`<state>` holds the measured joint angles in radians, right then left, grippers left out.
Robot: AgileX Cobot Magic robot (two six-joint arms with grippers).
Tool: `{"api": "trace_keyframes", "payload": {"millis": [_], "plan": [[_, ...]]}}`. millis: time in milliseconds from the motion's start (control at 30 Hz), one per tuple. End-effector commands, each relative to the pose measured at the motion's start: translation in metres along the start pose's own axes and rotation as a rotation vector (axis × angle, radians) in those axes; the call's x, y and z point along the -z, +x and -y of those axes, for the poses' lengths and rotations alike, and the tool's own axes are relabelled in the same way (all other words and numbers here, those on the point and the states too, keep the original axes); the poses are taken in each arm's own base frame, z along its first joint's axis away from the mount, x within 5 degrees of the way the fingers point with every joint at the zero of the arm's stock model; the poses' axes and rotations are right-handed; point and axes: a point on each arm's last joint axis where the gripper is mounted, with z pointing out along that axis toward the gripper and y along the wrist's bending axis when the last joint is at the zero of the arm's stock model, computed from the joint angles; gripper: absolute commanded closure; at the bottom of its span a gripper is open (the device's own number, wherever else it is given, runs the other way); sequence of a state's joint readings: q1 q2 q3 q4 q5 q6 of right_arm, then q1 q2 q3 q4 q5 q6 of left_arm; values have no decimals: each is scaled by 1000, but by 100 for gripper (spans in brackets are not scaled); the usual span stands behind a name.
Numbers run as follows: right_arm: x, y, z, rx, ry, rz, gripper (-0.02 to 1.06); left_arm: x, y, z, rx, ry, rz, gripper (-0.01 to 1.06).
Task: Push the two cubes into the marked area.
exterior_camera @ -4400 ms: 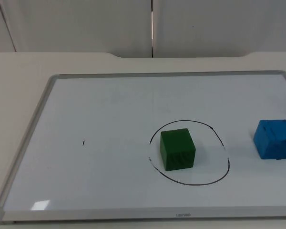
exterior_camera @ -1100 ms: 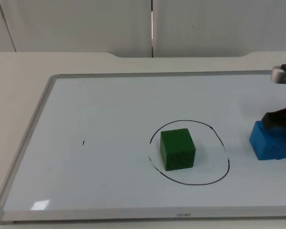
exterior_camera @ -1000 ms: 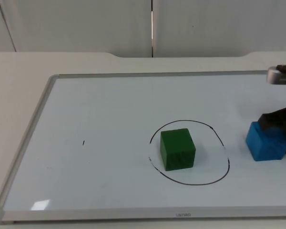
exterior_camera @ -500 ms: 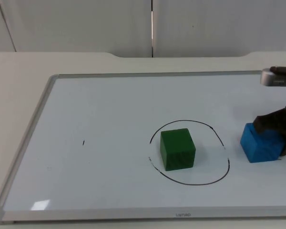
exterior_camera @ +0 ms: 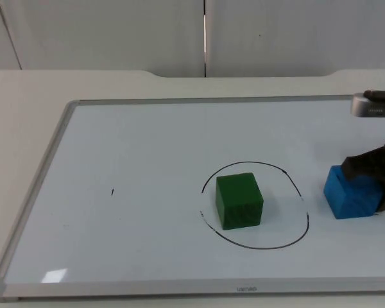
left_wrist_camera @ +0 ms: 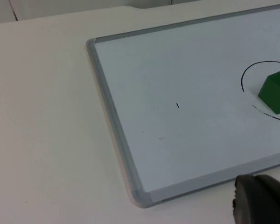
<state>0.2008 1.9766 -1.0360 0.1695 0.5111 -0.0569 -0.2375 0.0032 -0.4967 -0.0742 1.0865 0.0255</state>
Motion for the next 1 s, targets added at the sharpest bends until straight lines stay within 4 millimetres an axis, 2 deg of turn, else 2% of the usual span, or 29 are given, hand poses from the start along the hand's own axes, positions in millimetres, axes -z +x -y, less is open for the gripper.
{"api": "trace_keyframes", "payload": {"millis": [0,767,967], "plan": [[1,1,-4,-9,-14,-13,104,-1,0,1,5,15,11,105],[2,2,-11,-64,-70,-23,104,-1,0,1,5,15,11,105],[0,1,-26,-19,-74,10,104,-1,0,1,5,15,11,105]]}}
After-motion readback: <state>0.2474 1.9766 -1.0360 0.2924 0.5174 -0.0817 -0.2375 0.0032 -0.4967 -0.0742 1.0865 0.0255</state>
